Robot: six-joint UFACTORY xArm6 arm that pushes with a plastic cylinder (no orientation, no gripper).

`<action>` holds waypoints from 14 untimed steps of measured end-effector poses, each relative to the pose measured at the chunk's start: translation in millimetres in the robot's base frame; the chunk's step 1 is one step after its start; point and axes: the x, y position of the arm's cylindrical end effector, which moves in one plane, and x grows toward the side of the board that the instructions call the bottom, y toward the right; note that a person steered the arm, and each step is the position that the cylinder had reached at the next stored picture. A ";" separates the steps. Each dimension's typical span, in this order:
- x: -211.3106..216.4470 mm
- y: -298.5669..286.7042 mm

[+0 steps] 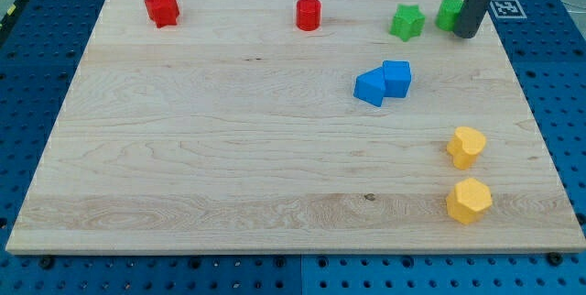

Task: Move the green star to the bottom of red star

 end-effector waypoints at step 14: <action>-5.0 -125.3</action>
